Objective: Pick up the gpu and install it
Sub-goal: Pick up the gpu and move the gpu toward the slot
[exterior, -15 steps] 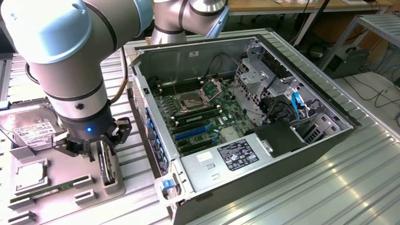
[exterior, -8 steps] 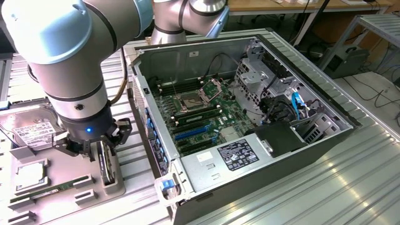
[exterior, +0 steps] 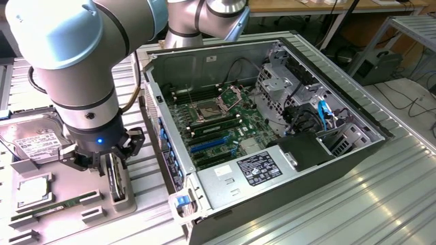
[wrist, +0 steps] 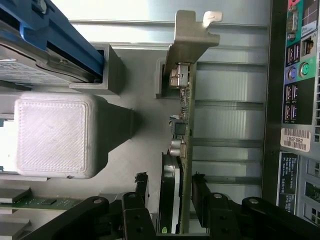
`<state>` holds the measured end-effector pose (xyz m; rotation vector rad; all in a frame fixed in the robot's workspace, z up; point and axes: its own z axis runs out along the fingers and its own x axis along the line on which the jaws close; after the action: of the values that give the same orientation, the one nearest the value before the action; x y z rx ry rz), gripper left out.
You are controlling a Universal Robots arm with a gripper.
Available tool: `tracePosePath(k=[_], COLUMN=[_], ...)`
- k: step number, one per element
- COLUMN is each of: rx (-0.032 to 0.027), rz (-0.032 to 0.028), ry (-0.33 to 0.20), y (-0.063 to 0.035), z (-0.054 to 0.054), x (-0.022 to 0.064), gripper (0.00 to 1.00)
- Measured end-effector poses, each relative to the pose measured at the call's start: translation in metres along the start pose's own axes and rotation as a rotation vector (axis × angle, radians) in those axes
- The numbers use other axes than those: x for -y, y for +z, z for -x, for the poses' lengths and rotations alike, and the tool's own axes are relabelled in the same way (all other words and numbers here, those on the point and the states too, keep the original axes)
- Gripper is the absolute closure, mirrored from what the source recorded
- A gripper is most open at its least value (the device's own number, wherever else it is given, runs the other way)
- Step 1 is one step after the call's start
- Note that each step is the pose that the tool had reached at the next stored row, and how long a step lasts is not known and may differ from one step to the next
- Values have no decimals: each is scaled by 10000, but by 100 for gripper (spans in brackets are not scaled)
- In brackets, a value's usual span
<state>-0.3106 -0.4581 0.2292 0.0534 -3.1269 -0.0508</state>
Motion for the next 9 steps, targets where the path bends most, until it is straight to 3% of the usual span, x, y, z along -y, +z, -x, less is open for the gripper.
tracePosePath(k=[9], rx=[-12], rz=[-5], ry=[-366], y=[0], z=[1], x=[0], gripper=[52])
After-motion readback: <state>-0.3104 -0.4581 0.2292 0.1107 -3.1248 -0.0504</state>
